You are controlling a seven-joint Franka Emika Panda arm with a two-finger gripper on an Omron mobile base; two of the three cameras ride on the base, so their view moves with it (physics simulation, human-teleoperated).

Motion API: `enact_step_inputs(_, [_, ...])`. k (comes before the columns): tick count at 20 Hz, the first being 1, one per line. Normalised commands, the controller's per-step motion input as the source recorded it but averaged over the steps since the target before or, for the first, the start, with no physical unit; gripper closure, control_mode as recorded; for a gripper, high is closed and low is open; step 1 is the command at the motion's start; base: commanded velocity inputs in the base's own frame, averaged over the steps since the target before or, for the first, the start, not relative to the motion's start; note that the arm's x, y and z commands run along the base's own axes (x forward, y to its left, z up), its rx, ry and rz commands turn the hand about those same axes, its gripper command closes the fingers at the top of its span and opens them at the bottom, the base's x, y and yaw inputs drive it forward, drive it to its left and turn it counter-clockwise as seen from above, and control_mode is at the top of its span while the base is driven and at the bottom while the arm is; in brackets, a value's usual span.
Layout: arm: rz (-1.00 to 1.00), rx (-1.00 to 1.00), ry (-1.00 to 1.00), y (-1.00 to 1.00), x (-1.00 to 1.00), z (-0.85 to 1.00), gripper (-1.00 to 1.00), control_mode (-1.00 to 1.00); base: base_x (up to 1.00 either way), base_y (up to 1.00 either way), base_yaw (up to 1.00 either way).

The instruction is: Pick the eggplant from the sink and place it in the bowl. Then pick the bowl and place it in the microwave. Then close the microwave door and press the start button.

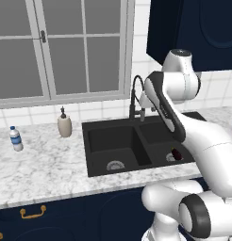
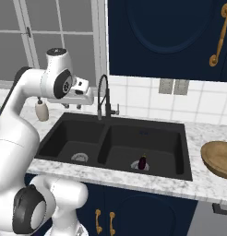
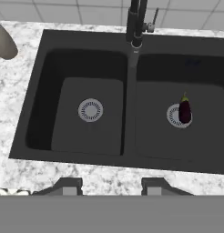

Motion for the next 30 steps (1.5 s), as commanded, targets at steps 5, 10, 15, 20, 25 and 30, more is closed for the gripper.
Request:
enact_step_inputs(5, [-0.01, 0.04, -0.06, -0.27, -0.31, -0.01, -1.00, -1.00, 0.00, 0.00, 0.00])
enact_step_inputs(10, [-0.06, 0.05, -0.07, -0.71, -0.40, -0.26, -1.00, -1.00, 0.00, 0.00, 0.00])
enact_step_inputs(15, [-0.03, 0.00, 0.03, -0.71, 0.08, -0.62, -1.00, -1.00, 0.00, 0.00, 0.00])
enact_step_inputs(20, [0.00, 0.01, 0.08, -0.59, 0.43, -0.61, -1.00, -1.00, 0.00, 0.00, 0.00])
enact_step_inputs(25, [0.00, 0.00, 0.15, -0.53, 0.42, -0.56, -1.00, -1.00, 0.00, 0.00, 0.00])
enact_step_inputs(30, [0.00, 0.01, 0.15, -0.52, 0.42, -0.44, -1.00, -1.00, 0.00, 0.00, 0.00])
